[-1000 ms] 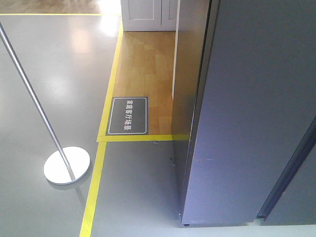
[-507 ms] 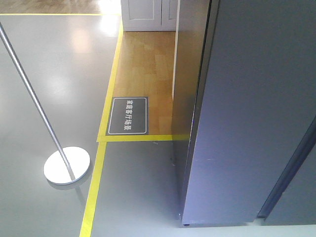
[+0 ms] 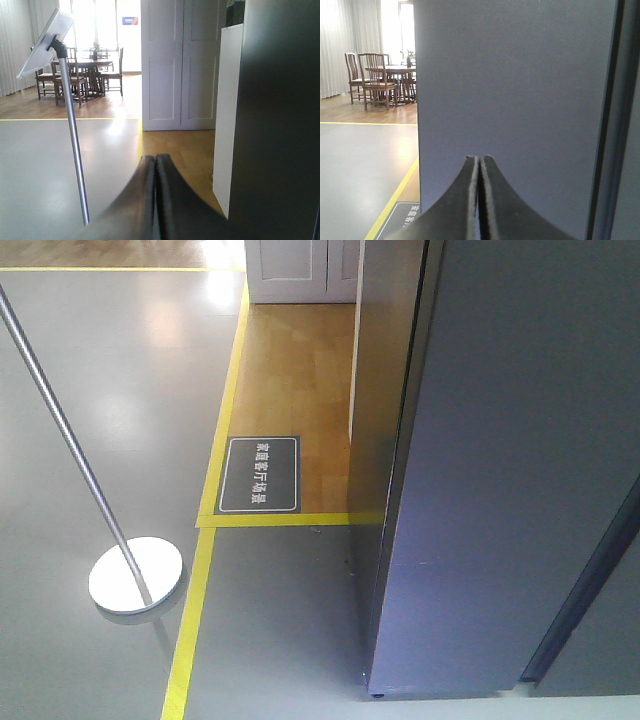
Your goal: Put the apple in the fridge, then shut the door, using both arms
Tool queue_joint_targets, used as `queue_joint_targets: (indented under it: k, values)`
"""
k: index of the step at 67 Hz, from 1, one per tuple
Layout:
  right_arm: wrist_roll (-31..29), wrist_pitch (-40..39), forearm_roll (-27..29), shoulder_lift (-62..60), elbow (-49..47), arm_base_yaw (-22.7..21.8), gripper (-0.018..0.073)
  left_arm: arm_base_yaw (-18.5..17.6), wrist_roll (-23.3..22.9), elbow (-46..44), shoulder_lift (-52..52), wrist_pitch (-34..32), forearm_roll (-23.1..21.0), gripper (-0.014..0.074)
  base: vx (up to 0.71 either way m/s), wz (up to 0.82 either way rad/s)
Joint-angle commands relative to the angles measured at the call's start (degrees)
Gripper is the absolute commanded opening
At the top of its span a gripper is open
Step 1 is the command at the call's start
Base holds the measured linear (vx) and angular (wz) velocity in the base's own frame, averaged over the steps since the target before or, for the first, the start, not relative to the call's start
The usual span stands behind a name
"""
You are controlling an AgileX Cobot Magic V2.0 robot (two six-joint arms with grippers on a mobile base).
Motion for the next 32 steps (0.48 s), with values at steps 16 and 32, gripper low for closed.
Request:
queue_joint_targets:
  k: [16,32]
  values:
    - [-0.4,-4.6,-0.1,-0.5,0.6,-0.4,-0.0003,0.1,0.0,0.7,-0.8,-3.9,-0.4,-0.0006,0.00,0.00]
    - [-0.4,-4.6,-0.1,-0.5,0.6,-0.4,-0.0003,0.1,0.0,0.7,-0.8,-3.9,-0.4,-0.0006,0.00,0.00]
